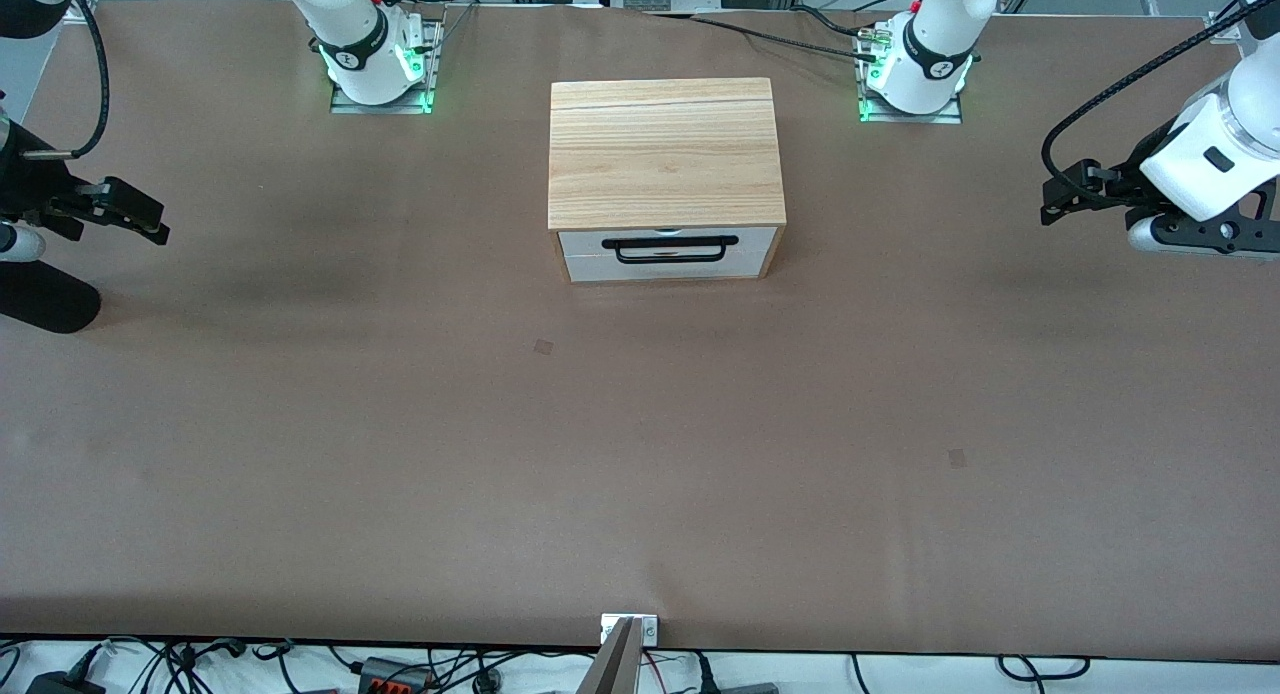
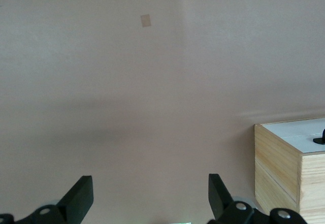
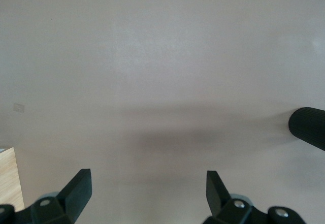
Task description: Pull top drawer with both arms simultaneously
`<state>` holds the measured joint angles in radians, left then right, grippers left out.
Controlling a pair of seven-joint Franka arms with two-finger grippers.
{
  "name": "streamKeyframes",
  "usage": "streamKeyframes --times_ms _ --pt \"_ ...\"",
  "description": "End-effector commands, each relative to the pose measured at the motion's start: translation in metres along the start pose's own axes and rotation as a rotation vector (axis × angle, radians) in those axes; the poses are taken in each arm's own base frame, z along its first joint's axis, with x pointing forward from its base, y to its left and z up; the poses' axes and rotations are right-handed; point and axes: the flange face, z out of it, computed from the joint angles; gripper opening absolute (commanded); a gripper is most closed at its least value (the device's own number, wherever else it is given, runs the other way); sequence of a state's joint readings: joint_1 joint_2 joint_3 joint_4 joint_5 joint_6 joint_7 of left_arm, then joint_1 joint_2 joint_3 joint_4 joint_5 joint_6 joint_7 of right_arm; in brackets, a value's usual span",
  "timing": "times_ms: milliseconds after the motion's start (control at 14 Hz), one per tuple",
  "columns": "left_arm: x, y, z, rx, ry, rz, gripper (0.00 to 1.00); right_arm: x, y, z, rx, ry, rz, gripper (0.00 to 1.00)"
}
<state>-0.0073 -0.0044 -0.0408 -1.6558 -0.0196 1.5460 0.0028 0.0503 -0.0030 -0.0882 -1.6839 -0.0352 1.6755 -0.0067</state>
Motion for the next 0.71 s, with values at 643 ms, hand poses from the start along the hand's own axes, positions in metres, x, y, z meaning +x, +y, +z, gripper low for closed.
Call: streamKeyframes --times_ms 643 --pt "0.0081 0.0019 -0.0037 -0.015 -0.014 -0.008 1.00 0.0048 0.0039 0.0030 0.009 -0.009 0.025 1.00"
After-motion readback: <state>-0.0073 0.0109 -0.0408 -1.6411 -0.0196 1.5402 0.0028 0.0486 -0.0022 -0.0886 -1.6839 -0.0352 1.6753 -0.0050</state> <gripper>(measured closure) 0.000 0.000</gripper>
